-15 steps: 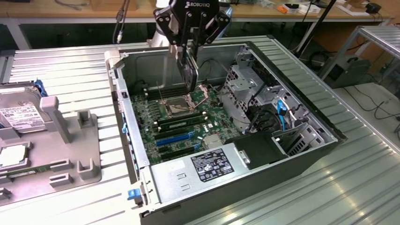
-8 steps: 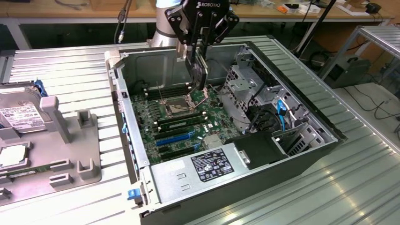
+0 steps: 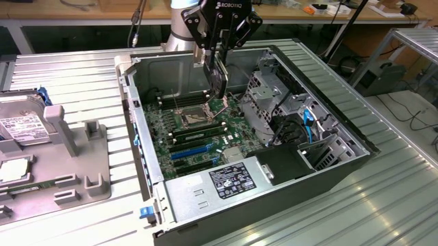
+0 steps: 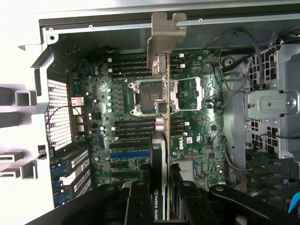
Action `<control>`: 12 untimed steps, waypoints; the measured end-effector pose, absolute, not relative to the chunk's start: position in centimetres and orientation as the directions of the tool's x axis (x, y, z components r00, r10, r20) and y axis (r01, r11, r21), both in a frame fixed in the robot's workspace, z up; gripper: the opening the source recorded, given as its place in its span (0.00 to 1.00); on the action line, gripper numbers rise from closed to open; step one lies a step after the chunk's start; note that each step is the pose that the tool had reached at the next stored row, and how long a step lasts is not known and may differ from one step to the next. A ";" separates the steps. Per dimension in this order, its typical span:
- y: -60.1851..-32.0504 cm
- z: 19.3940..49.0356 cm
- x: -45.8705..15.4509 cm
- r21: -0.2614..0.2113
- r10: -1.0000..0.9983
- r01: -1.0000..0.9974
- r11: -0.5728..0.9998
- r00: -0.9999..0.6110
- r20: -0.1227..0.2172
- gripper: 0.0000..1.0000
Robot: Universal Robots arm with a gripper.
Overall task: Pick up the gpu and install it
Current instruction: 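Insert the gpu into the slot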
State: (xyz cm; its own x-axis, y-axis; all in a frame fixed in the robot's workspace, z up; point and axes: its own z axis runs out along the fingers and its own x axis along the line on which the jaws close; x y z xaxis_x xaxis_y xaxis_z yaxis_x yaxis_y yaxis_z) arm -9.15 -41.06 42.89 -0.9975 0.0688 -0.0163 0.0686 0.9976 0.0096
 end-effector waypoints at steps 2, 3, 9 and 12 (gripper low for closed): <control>-41.1 42.9 -9.2 0.010 0.069 0.069 0.998 -0.997 -0.016 0.27; -41.1 42.9 -9.2 0.010 0.069 0.069 0.998 -0.997 -0.016 0.27; -41.1 42.9 -9.2 0.010 0.068 0.067 0.998 -0.998 -0.016 0.27; -41.1 42.9 -9.1 0.010 0.050 0.050 0.999 -0.999 -0.016 0.27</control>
State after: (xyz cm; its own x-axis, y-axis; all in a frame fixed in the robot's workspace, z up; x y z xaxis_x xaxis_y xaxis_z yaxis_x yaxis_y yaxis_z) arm -9.15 -41.06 42.89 -0.9986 0.0501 -0.0163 0.0500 0.9987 0.0096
